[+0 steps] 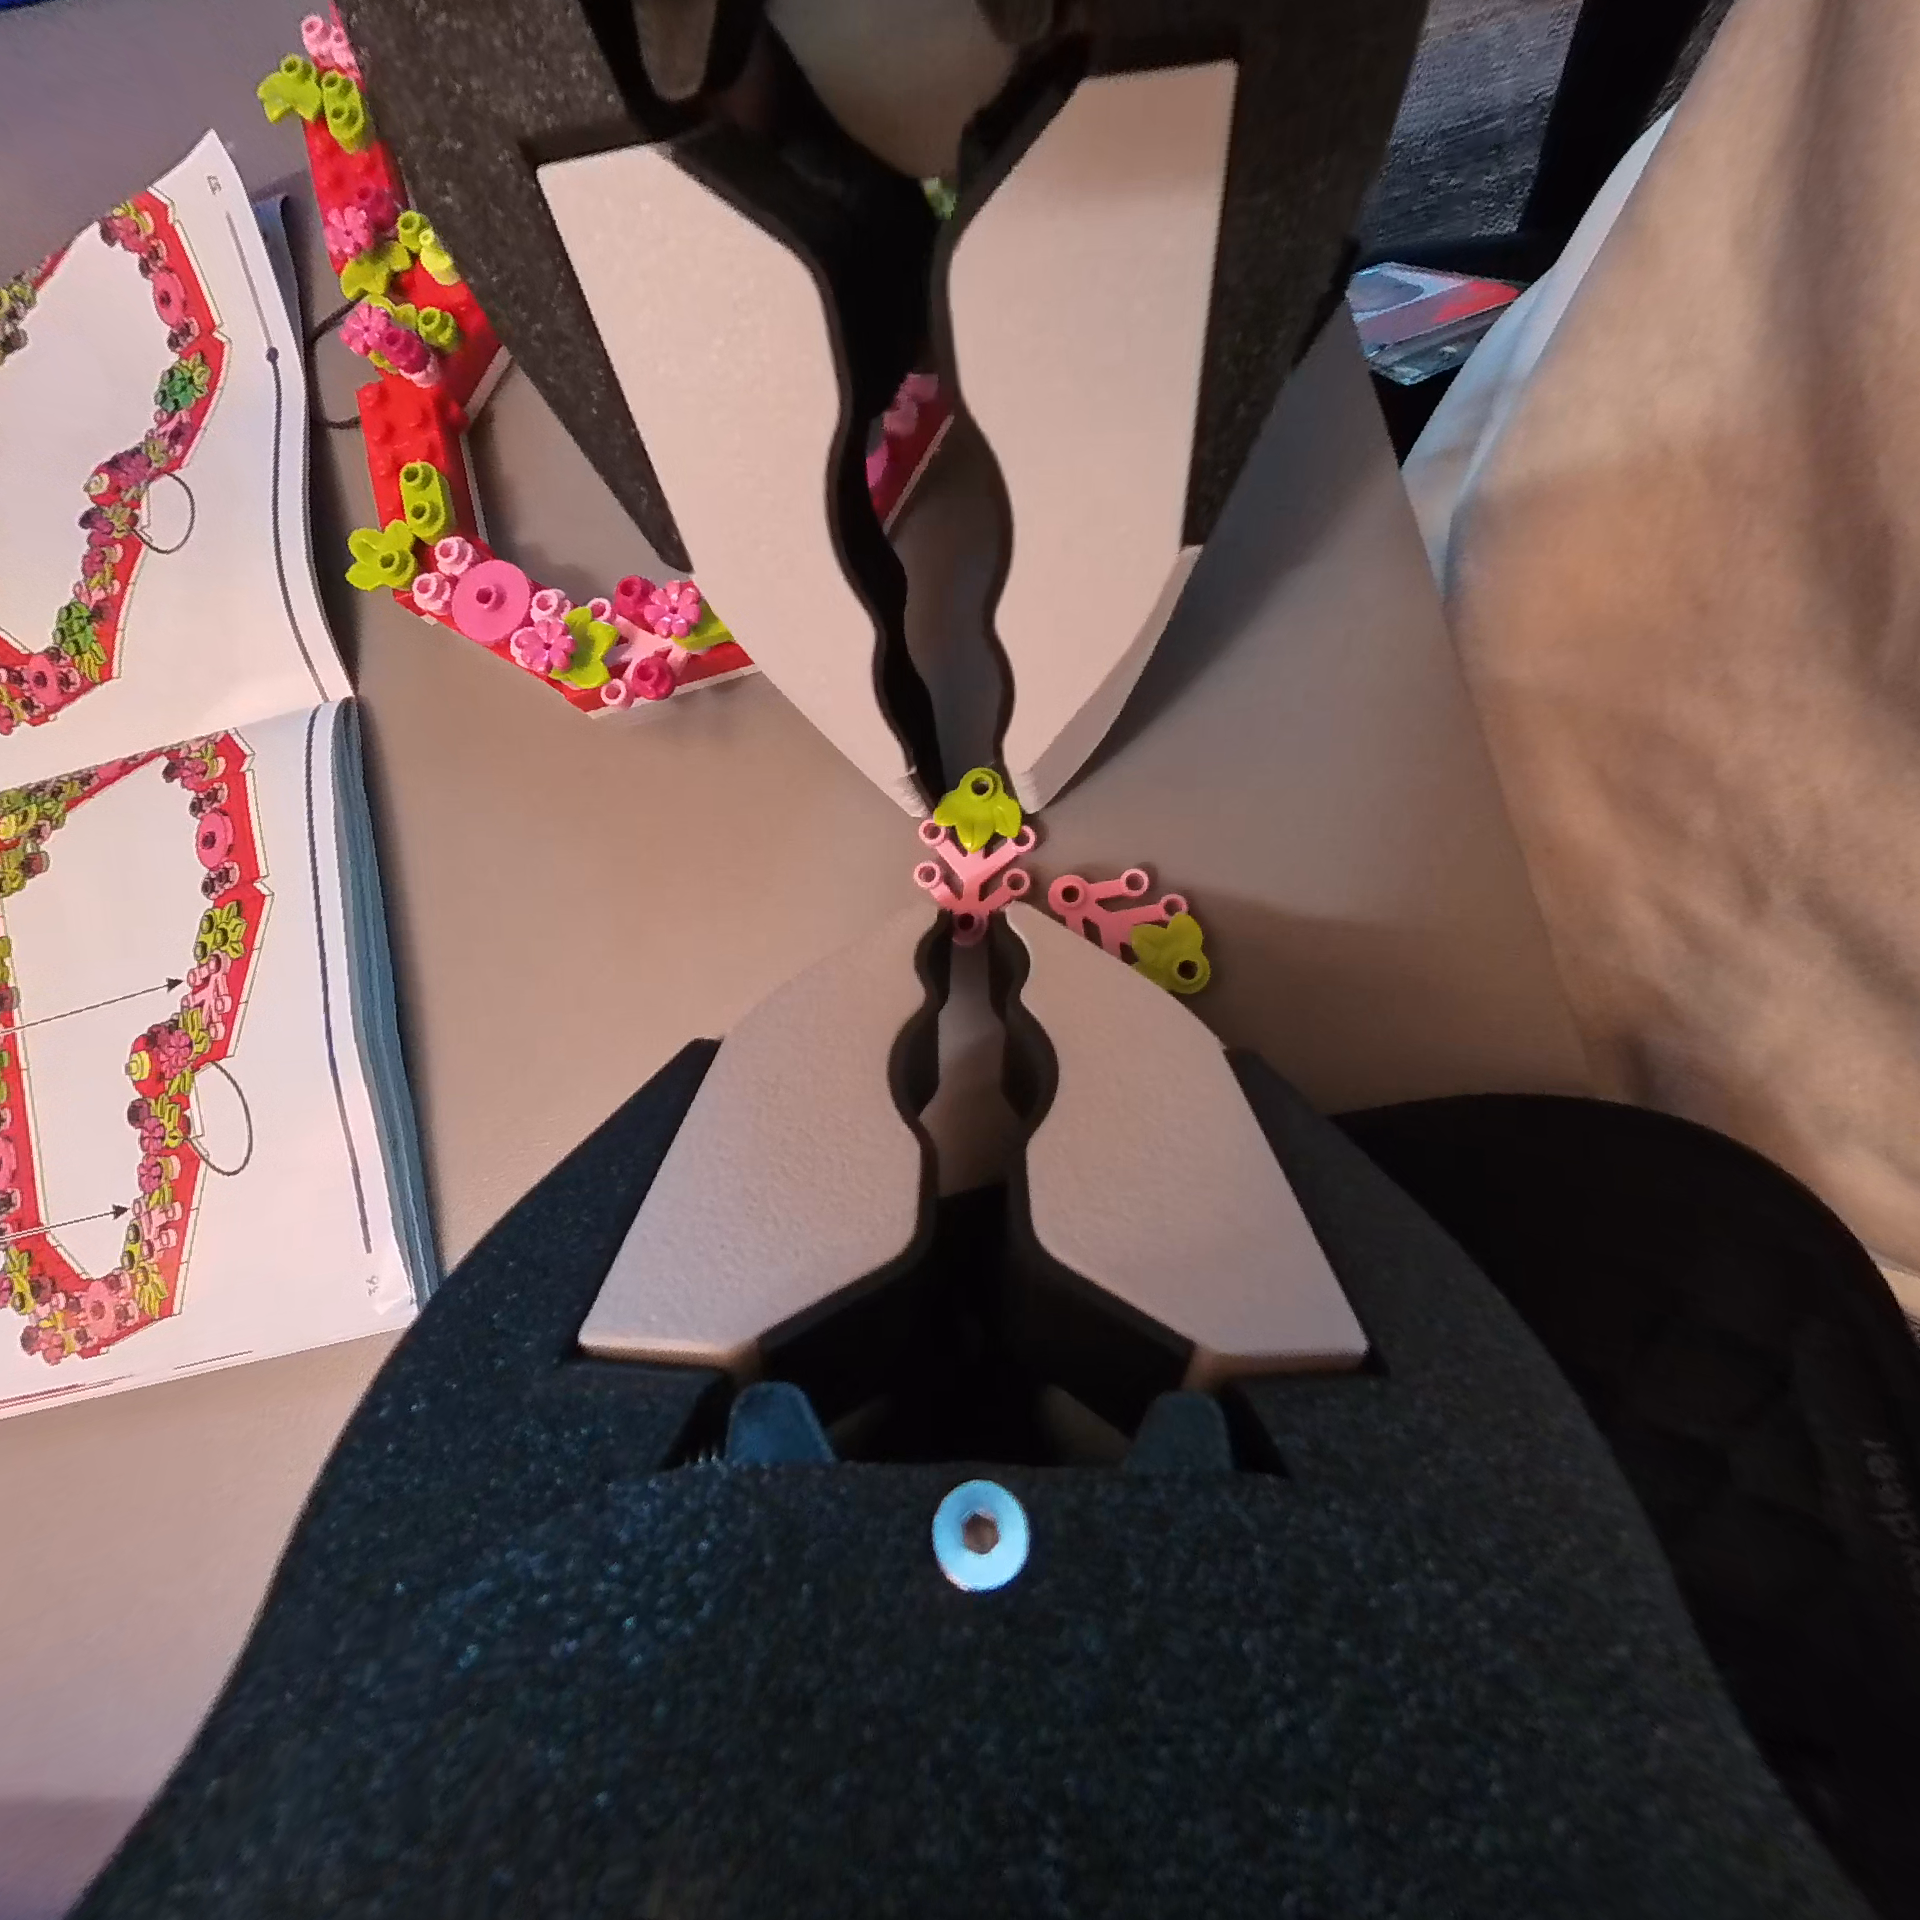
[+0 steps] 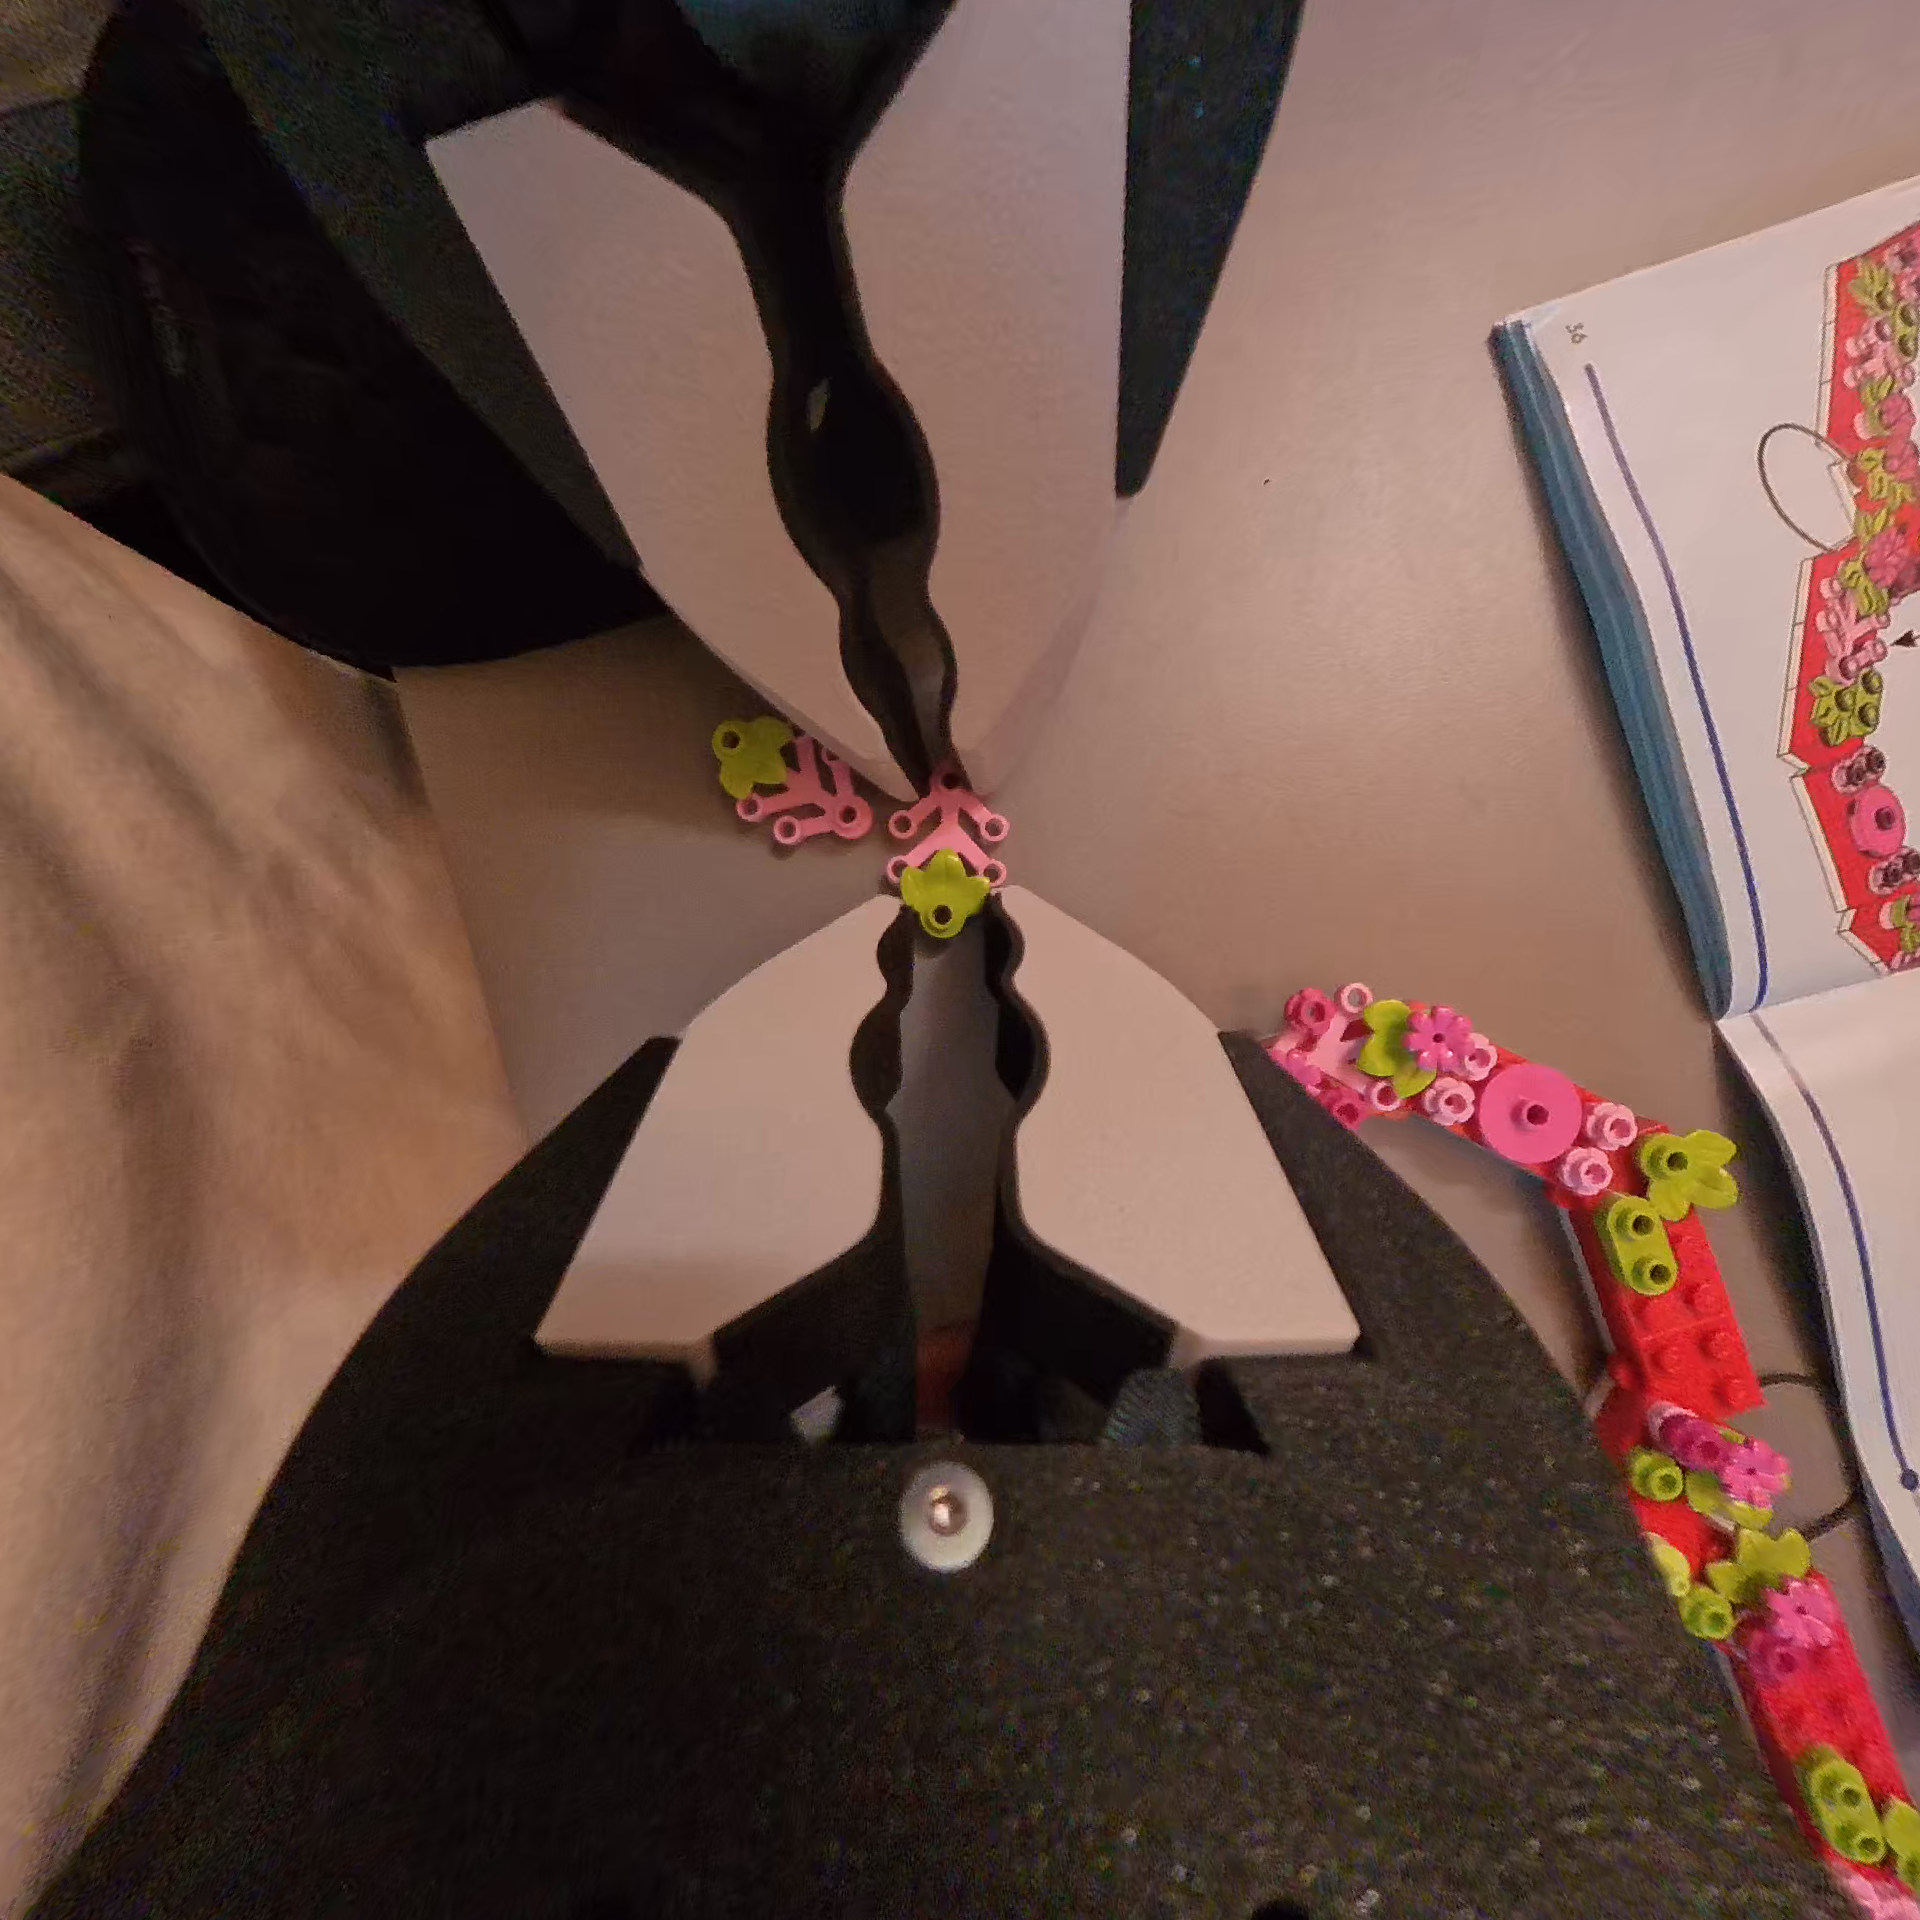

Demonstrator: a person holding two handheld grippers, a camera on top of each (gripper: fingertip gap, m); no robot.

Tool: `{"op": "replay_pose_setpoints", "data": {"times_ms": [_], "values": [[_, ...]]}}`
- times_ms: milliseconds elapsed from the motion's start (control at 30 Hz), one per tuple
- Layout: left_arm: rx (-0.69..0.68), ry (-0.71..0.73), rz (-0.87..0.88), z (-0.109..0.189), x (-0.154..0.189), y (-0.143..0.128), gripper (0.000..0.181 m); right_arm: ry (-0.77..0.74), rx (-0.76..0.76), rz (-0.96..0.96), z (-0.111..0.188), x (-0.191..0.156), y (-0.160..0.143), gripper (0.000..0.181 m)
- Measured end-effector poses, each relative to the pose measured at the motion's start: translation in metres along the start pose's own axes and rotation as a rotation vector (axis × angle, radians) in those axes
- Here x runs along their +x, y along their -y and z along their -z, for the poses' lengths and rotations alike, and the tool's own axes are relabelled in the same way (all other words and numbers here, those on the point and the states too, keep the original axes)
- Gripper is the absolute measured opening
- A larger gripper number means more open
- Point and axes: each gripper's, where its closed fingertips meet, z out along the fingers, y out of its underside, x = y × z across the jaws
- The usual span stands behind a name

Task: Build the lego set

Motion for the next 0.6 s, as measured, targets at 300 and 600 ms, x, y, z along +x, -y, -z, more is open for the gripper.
{"op": "replay_pose_setpoints", "data": {"times_ms": [300,600], "values": [[0.046,0.132,0.031,0.021,-0.022,-0.002,0.017,0.001,0.027,-0.014,0.009,0.001,0.001,0.026],[0.089,0.329,0.17,0.06,-0.023,-0.009,0.025,-0.04,0.019,0.039,0.008,-0.004,-0.005,0.026]]}}
